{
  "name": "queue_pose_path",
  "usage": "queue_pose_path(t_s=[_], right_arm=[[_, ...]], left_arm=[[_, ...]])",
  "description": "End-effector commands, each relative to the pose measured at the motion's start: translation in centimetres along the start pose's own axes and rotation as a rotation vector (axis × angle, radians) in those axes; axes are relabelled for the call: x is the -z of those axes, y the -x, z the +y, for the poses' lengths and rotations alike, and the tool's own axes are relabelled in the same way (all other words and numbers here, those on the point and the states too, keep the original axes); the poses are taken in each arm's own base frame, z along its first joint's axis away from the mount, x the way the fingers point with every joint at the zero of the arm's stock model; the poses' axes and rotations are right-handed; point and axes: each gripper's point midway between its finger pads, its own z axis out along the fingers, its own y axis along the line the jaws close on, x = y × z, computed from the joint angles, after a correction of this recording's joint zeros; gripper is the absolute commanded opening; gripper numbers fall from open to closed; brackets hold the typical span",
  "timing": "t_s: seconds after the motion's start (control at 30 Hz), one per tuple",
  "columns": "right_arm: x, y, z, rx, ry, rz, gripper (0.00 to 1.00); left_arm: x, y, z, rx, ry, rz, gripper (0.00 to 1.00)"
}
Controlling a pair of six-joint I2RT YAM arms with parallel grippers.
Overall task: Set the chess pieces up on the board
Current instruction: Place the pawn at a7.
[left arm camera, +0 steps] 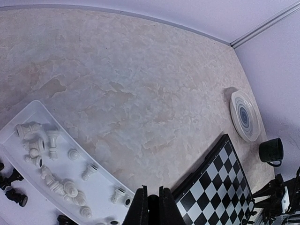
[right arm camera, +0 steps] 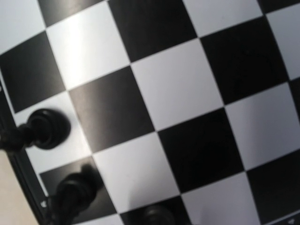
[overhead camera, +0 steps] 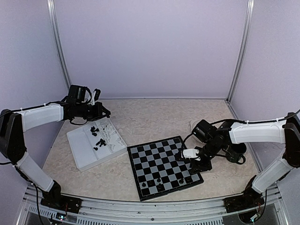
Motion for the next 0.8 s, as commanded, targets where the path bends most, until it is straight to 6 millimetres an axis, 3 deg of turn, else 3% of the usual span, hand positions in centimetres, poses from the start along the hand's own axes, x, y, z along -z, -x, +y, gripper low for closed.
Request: queue_pose_path(t_s=[0.0,0.27,0.37,0.47,0.6,0.77], right_arm=[[0.7,0.2,-0.1,-0.010,-0.002,-0.012,0.33],[1.7,0.3,0.7,0.003,0.016,-0.021,0.33],[3.7,1.9,2.2,0.055,0.078,-0.102,0.36],[5.3,3.8,1.8,0.065,0.050,-0.178,0.42],[3.3,3.5,0.2,0.029,0.041,-0.118,0.38],[0.9,3.3,-0.2,0.007,0.104,-0.066,0.34]], left_arm=[[-0.4,-0.4,-0.2,-0.019,-0.013,0.019,0.05],[-0.5,-0.5,-0.5,-0.029,-0.023,0.027,0.05],[-0.6,-0.8,-1.6,-0.064,-0.053,0.036,0.05],[-0.9,-1.2,-2.8,-0.095,-0.086,0.055,0.05],[-1.1,-1.4,-2.9,-0.096,-0.083,0.063,0.05],[-1.2,-1.7,-2.8,-0.101,-0.080,0.071,0.05]])
